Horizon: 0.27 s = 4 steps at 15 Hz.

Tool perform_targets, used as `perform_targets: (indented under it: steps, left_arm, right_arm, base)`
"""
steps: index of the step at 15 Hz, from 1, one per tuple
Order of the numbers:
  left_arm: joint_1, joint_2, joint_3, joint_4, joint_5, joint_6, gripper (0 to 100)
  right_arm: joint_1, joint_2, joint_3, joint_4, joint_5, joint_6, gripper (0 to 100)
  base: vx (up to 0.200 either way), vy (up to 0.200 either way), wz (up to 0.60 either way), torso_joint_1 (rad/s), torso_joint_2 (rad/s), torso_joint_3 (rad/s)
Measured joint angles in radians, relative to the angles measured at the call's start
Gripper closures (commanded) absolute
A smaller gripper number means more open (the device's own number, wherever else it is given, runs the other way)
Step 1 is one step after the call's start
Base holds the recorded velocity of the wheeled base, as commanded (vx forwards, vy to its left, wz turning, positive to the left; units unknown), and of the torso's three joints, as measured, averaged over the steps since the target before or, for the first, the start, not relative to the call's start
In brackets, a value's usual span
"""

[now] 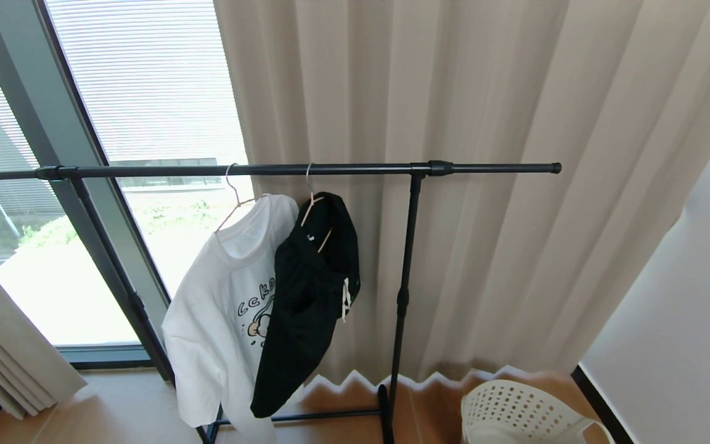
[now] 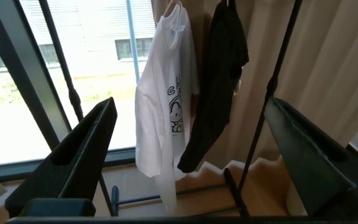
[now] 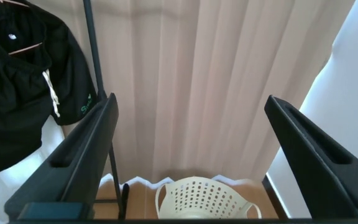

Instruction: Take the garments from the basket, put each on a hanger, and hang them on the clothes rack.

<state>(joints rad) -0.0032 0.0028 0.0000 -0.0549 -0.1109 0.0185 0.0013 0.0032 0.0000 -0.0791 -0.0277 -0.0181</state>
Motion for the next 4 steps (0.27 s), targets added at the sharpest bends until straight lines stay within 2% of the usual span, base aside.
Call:
perform_targets:
  steps: [4]
  left_arm:
    - [0.0, -0.001, 0.0, 0.0, 0.0, 0.0, 0]
  right_arm:
    - [0.0, 0.0, 0.0, 0.001, 0.001, -0.006, 0]
  base:
    - [0.0, 0.0, 0.0, 0.0, 0.0, 0.0]
